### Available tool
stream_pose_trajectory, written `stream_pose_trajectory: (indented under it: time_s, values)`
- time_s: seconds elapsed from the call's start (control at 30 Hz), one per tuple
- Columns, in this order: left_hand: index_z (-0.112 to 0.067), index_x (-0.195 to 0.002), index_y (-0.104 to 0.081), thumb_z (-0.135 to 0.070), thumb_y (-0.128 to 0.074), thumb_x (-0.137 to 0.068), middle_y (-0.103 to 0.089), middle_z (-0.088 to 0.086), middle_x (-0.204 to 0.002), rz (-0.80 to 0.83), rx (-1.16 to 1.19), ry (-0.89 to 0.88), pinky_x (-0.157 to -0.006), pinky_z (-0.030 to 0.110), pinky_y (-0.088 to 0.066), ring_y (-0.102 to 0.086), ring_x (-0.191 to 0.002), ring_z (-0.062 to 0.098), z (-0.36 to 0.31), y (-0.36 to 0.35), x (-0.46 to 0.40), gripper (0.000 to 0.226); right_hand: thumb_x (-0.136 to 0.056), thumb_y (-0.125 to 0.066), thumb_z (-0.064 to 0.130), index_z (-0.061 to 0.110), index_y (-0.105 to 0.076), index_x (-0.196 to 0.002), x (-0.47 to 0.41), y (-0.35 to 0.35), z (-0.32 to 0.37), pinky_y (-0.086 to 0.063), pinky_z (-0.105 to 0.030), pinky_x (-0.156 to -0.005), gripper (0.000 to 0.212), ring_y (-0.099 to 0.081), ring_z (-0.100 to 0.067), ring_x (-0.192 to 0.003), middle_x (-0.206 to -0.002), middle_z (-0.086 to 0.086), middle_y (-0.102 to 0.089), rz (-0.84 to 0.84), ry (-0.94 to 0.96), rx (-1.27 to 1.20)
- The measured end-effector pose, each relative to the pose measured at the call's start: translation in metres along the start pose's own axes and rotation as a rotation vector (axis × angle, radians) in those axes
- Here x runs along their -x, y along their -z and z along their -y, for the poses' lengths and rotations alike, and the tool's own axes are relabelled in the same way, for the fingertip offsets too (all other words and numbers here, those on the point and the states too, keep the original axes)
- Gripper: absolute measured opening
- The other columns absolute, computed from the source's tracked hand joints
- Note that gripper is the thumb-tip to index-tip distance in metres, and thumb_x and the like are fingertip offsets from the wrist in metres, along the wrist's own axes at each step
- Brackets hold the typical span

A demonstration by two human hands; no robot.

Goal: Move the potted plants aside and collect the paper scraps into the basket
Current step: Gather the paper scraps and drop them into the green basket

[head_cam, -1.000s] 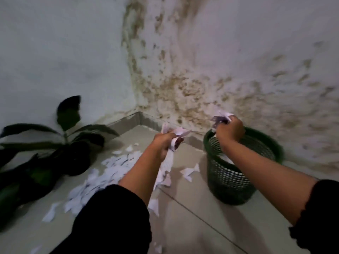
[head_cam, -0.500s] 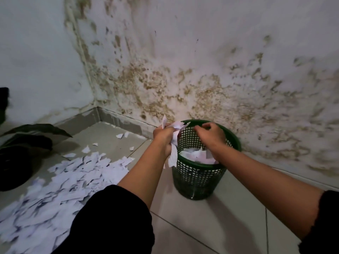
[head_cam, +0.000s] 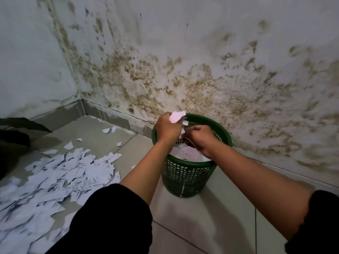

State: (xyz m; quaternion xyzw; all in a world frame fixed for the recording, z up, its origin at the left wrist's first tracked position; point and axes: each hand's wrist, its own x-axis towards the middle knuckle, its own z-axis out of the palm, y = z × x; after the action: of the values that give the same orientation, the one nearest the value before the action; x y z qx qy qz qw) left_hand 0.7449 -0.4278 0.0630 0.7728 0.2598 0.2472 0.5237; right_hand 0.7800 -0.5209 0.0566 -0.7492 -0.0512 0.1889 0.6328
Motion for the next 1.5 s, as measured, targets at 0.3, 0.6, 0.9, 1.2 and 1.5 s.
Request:
stream_pose_trajectory:
  time_s: [0.3,0.6,0.9,1.2,1.5]
  values:
    - [-0.014,-0.127,-0.046,-0.048,-0.061,-0.081,-0.050,0.012,-0.132,0.241,-0.772,-0.330,-0.105,0.043,-0.034,-0.047,-0.123,0.030,0.025,0.014,-0.003,0.059,-0.089,-0.057,0.013,0.013,-0.055,-0.119,-0.022,-0.008,-0.018,-0.050,-0.040,-0.090,0.030,-0.057,-0.031,-0.109,-0.122,-0.011,-0.058,-0.046,0.160,0.718]
    - [-0.015,-0.127,-0.048,-0.040,-0.056,-0.089,-0.043,0.006,-0.138,0.175,-0.603,-0.321,-0.110,0.048,-0.034,-0.046,-0.125,0.026,0.049,0.046,-0.003,0.047,-0.095,-0.052,0.027,0.013,-0.022,-0.150,-0.011,-0.018,-0.019,-0.033,-0.039,-0.110,0.065,-0.034,-0.028,-0.139,-0.156,-0.009,-0.027,0.517,-0.205,1.318]
    - [-0.014,-0.122,-0.048,-0.030,-0.049,-0.095,-0.050,0.011,-0.130,-0.072,-0.470,-0.020,-0.098,0.045,-0.035,-0.048,-0.119,0.030,0.093,0.105,-0.007,0.032,-0.091,-0.055,0.024,0.011,-0.065,-0.082,0.001,-0.071,0.022,-0.053,-0.030,-0.059,0.019,-0.062,-0.020,-0.068,-0.075,-0.003,-0.064,-0.161,0.538,0.896]
    - [-0.015,-0.121,-0.046,-0.030,-0.052,-0.091,-0.049,0.012,-0.127,0.011,-0.674,0.149,-0.099,0.046,-0.039,-0.048,-0.118,0.032,0.191,0.147,0.001,0.035,-0.087,-0.048,0.015,0.008,-0.052,-0.118,0.006,-0.163,-0.035,-0.045,-0.038,-0.080,0.032,-0.048,-0.031,-0.112,-0.119,-0.015,-0.053,0.119,0.841,1.282]
    - [-0.038,-0.149,-0.005,-0.066,-0.036,-0.087,0.012,0.009,-0.159,0.068,-1.005,0.426,-0.113,0.059,-0.005,0.011,-0.145,0.037,0.296,0.209,0.044,0.074,-0.090,-0.045,0.056,0.029,-0.009,-0.151,-0.070,-0.183,-0.162,-0.016,-0.048,-0.116,0.077,-0.002,-0.038,-0.146,-0.159,-0.019,0.005,0.300,0.003,1.185]
